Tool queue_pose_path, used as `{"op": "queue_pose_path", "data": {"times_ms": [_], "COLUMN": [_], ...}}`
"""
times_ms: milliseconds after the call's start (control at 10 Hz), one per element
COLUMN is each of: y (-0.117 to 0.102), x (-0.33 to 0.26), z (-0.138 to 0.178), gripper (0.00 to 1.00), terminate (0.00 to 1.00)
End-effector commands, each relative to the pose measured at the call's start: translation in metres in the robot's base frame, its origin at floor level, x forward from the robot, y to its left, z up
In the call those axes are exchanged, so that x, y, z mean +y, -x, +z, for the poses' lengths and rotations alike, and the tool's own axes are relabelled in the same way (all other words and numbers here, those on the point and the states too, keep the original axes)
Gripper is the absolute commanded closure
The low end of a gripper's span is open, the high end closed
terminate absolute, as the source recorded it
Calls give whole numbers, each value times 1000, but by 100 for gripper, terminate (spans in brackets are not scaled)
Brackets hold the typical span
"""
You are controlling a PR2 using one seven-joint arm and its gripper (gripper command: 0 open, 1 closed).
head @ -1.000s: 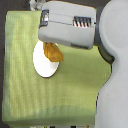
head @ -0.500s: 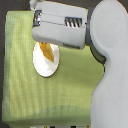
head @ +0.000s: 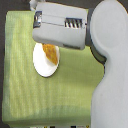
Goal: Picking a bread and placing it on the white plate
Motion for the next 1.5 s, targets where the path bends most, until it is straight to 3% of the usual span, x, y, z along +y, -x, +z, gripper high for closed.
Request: {"op": "queue_pose_path", "data": {"times_ms": [0,900,1400], "y": [5,15,11], "x": [-9,-18,-34], "z": [3,17,67], "gripper": [0,0,0], "terminate": [0,0,0]}}
